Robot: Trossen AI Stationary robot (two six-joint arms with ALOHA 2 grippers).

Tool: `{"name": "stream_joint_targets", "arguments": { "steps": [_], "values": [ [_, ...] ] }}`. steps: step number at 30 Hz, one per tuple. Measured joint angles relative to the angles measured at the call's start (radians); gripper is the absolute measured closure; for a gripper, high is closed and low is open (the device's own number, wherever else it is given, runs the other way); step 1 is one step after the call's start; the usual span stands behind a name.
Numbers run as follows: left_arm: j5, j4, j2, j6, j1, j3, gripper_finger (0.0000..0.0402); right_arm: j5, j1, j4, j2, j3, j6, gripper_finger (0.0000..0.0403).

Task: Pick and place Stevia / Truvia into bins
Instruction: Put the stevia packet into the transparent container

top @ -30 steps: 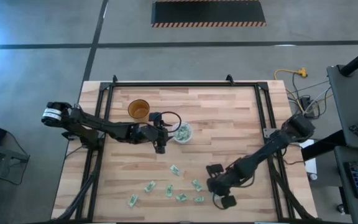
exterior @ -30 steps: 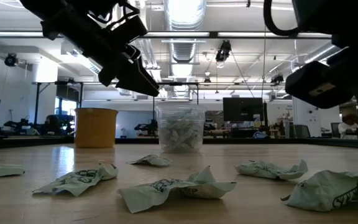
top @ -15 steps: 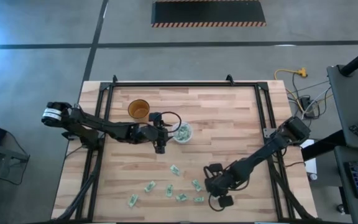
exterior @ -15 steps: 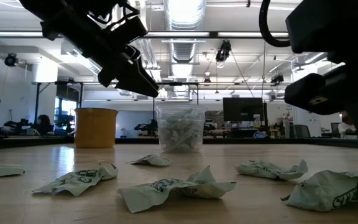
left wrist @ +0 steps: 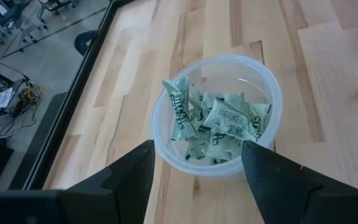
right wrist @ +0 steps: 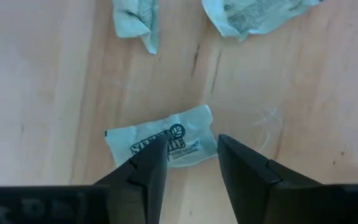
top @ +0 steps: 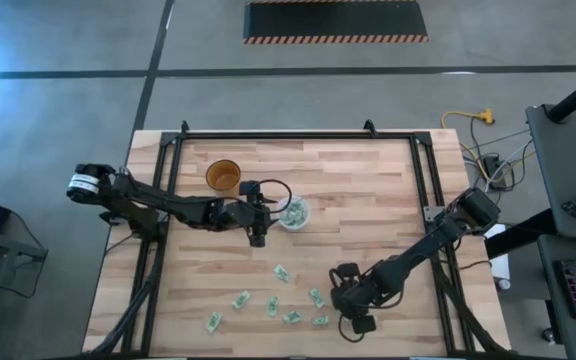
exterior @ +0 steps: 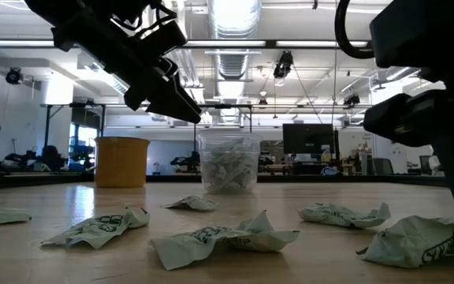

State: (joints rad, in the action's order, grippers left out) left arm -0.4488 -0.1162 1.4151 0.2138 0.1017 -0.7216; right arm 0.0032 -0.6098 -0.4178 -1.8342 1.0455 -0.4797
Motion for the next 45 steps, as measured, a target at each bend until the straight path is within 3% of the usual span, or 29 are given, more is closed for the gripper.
{"name": "stream_joint_targets", "arguments": {
  "steps": [9,21,28,31,35,40,45],
  "values": [
    [0.000,0.000,0.000,0.000,0.000,0.001,0.0178,0.000,0.010,0.014,-0.001,-0.017,0.001,0.0285],
    [0.000,0.000,0.000,0.002,0.000,0.002,0.0178,0.000,0.019,0.003,0.008,0.010,0.108,0.0388],
    [0.000,0.000,0.000,0.002,0.000,0.002,0.0178,0.052,0.019,-0.040,0.014,0.071,0.220,0.0394],
    [0.000,0.005,0.000,0.002,0.000,0.002,0.0178,0.149,0.019,-0.128,0.014,0.118,0.255,0.0394],
    [0.000,0.055,0.000,-0.011,0.002,0.002,0.0178,0.376,0.021,-0.207,0.015,0.177,0.331,0.0394],
    [0.000,0.151,-0.010,-0.095,0.008,0.002,0.0178,0.682,0.056,-0.205,0.015,0.215,0.430,0.0394],
    [0.001,0.202,-0.029,-0.180,0.024,-0.002,0.0178,0.876,0.145,-0.182,0.015,0.220,0.491,0.0394]
  ]
}}
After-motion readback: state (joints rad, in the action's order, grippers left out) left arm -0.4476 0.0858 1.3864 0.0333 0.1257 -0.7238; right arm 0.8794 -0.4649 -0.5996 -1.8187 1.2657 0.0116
